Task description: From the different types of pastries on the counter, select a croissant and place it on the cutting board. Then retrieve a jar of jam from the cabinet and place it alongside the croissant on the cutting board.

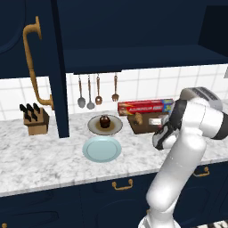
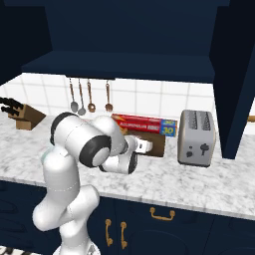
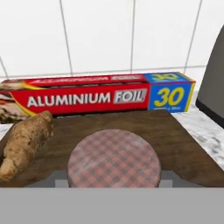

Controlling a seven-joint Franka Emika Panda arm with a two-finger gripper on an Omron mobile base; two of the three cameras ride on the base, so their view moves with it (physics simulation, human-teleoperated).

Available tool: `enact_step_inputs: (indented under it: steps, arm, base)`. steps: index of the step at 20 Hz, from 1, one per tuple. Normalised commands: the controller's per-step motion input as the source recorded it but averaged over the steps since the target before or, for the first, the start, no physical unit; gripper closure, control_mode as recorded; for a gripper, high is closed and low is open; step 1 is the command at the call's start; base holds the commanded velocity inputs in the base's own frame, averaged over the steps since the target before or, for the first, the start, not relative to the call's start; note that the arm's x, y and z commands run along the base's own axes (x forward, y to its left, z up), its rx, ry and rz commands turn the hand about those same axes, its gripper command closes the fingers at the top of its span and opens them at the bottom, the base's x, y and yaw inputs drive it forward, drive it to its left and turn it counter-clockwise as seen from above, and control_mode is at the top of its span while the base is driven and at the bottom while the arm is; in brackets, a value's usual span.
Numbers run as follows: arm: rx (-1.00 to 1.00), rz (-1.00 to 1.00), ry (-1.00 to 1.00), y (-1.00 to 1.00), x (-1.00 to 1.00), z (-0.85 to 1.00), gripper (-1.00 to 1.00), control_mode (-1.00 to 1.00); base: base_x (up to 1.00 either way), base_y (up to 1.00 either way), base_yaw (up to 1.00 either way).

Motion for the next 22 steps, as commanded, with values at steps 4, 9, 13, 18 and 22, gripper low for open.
enact_step_inputs:
  steps: [4, 9, 13, 18, 22]
  arm:
    - [0.00, 0.00, 0.00, -0.12, 0.27, -0.38, 1.00, -1.00]
    - [0.00, 0.00, -0.02, -0.20, 0.23, -0.41, 1.00, -1.00]
    - [0.00, 0.00, -0.09, -0.45, 0.04, -0.49, 1.00, -1.00]
    - [0.01, 0.00, -0.09, -0.47, -0.02, -0.54, -1.00, -1.00]
    - [0.02, 0.00, -0.08, -0.43, -0.14, -0.17, -1.00, -1.00]
  base:
    - [0.00, 0.00, 0.00]
    - [0.00, 0.00, 0.00]
    - [0.00, 0.00, 0.00]
    - [0.00, 0.00, 0.00]
    - [0.00, 0.00, 0.00]
